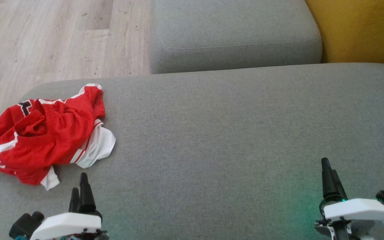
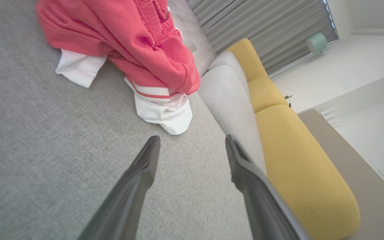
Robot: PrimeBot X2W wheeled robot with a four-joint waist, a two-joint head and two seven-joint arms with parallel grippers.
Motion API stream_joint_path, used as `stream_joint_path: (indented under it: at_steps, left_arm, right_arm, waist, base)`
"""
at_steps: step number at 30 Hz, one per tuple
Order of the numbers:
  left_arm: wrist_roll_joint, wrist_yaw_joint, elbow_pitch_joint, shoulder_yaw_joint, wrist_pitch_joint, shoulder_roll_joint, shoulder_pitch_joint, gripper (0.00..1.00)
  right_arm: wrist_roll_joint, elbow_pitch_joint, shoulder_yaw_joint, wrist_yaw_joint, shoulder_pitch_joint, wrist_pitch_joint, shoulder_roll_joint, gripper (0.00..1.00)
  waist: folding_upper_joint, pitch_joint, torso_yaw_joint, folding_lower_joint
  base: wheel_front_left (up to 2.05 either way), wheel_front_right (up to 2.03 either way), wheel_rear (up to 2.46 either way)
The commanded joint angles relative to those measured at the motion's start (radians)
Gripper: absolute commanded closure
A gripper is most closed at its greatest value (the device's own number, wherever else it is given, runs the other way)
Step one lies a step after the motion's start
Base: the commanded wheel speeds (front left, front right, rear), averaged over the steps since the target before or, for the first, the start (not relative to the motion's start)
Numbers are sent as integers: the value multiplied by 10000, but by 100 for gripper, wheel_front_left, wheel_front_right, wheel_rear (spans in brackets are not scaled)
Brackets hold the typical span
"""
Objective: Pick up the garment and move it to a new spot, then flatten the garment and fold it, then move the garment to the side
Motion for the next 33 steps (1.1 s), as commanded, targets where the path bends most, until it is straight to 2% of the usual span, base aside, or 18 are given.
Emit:
stream_joint_path:
  at_steps: [1, 33]
  left_arm:
    - [438, 83, -435, -15, -137, 61, -278, 0]
    - [4387, 456, -820, -842, -1088, 78, 91, 0]
  right_arm:
    - [-458, -403, 174, 31, -216, -144, -69, 0]
    - [-4474, -582, 1005, 52, 88, -1089, -88, 0]
  waist:
    - [0, -29, -1, -1]
    - [0, -463, 34, -1]
  base:
    - [0, 0, 0]
    - [0, 0, 0]
